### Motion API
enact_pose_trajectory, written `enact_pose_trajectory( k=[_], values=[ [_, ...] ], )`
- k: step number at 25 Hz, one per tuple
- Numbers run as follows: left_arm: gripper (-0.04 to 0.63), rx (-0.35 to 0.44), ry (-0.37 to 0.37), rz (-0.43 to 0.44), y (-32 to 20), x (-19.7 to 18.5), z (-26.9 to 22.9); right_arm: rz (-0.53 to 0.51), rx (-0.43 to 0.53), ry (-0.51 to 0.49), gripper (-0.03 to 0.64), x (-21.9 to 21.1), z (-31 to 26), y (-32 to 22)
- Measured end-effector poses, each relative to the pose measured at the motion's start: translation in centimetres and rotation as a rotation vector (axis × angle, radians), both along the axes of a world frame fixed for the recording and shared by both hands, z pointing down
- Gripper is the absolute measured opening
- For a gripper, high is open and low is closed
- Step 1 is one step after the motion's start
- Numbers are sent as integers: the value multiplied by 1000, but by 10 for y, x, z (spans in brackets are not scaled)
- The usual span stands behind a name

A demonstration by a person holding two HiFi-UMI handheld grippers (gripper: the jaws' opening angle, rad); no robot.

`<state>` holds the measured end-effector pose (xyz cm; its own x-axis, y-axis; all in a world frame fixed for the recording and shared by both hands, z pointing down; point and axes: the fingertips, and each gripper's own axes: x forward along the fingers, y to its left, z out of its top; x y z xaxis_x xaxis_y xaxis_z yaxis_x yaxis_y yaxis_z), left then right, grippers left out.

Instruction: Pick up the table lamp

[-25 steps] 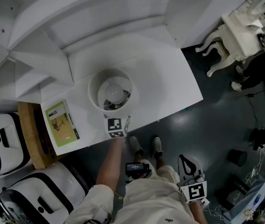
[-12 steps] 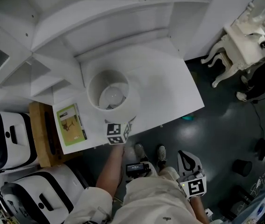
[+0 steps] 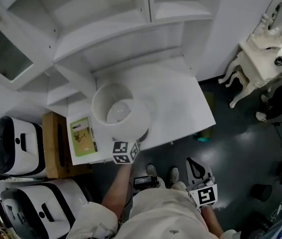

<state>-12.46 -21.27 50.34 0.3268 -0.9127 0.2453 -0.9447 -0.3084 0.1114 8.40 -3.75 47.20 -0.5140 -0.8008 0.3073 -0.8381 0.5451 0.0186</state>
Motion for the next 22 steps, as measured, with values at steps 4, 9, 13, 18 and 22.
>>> enact_pose_trajectory(
  k=[4,9,13,18,22],
  values=[
    [141,10,29,2,24,9,-26,-42,23,-25,11,5,-11,-1],
    [141,20,15,-5,59,23,-50,-101,56,-49,11,11,-21,1],
    [141,32,13,-40,87,31,-63,-154,73,-66,11,14,-28,3],
    [141,44,41,-107,124,33,-74,-224,79,-80,11,19,-28,8],
    [141,60,46,-157,156,34,-81,-282,67,-110,11,16,-32,14]
  ],
)
